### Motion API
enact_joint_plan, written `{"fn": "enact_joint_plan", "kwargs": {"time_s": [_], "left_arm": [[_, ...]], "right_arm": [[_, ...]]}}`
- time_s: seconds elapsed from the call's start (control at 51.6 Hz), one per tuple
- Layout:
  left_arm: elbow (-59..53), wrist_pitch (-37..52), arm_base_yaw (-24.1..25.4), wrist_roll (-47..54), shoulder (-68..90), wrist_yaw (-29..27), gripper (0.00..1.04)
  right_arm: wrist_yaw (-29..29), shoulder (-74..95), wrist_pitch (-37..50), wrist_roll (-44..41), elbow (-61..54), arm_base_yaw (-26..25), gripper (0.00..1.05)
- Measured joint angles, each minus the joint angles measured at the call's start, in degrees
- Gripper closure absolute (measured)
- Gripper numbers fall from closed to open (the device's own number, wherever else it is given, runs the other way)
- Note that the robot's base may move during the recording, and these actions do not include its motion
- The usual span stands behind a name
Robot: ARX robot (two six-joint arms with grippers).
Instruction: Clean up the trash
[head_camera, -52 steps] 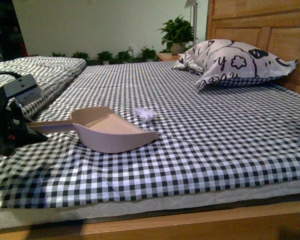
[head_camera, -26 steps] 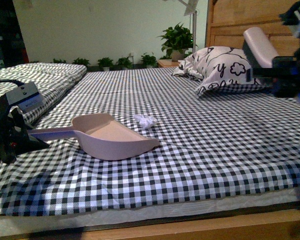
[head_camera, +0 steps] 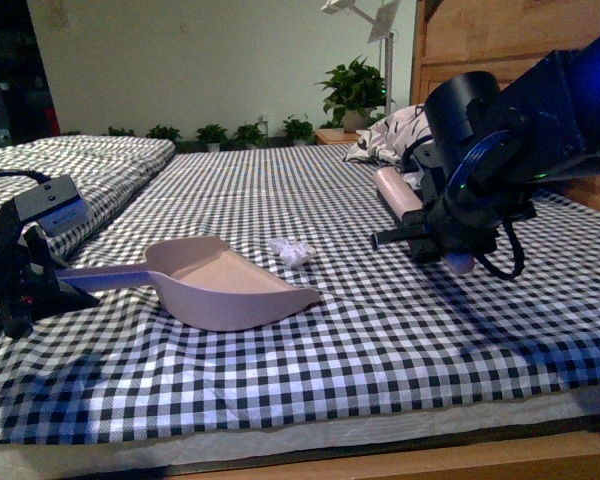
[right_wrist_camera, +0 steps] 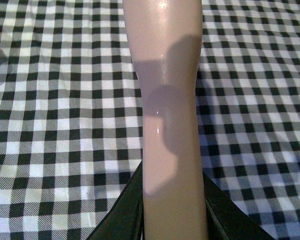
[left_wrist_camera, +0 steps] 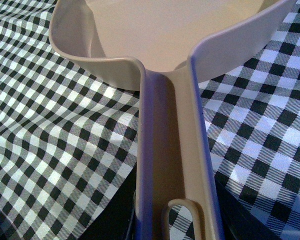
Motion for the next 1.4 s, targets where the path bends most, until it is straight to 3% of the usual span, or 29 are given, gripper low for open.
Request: {"fn": "enact_joint_plan", "kwargs": {"time_s": [0.349, 1.396], "left_arm": [[0.0, 0.0, 0.0, 0.0, 0.0, 0.0, 0.78], [0.0, 0.0, 0.0, 0.1, 0.0, 0.0, 0.78]], "right_arm": [[2.8, 5.2, -3.1, -1.1, 5.1, 1.2, 0.85], [3.3, 10.9, -6.8, -0.9, 12.3, 7.0, 0.85]]}}
